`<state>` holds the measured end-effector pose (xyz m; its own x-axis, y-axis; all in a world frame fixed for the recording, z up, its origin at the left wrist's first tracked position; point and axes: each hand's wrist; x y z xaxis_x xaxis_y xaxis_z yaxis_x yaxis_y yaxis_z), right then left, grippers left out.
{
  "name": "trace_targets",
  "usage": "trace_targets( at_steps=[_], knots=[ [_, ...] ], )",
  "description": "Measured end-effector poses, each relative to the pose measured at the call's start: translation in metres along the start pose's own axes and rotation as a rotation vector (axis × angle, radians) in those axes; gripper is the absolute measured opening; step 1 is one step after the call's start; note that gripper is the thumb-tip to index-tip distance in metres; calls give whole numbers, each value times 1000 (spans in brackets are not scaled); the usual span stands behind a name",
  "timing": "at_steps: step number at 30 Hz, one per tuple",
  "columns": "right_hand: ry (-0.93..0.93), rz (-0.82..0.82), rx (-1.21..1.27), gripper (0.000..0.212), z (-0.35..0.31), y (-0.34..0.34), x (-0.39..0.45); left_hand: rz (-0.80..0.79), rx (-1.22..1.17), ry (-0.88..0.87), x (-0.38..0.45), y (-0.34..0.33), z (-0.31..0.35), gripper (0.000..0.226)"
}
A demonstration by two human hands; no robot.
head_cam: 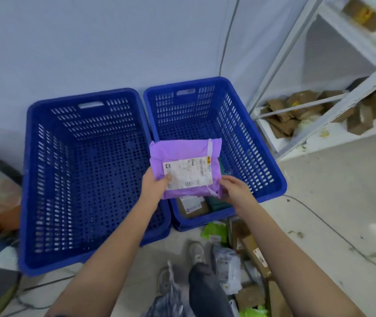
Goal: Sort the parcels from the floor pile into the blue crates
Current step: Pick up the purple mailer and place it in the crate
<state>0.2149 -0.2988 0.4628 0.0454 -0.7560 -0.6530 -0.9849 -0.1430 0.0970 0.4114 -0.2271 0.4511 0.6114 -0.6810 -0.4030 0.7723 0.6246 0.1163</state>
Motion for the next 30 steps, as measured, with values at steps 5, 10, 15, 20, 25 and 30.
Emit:
trace_targets(
  at_steps=[5,10,15,20,25,30],
  knots=[
    [-8,-43,-70,15,-28,8,53,-6,4,56,49,-25,8,34],
    [-81,-129,-213,22,-61,-13,126,64,-8,146,103,-60,26,33],
    [-75,-136,-408,64,-68,-39,209,150,218,129,155,-105,7,32],
    [12,-50,-611,61,-41,-70,297,266,616,112,215,-138,-43,13],
    [166,-77,-817,30,10,-105,375,335,470,214,283,-154,-111,27],
    [184,-175,-1184,28,53,-139,419,201,545,440,315,-167,-172,41]
  ],
)
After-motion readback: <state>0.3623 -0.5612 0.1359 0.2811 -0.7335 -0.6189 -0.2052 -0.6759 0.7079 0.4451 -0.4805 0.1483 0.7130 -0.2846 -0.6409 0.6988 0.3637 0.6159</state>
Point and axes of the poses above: each hand's wrist, its own x-axis towards the middle knuckle, its own y-axis out of the back of the hand, z = x × y, and after that the axes turned 5 degrees about z, right-handed
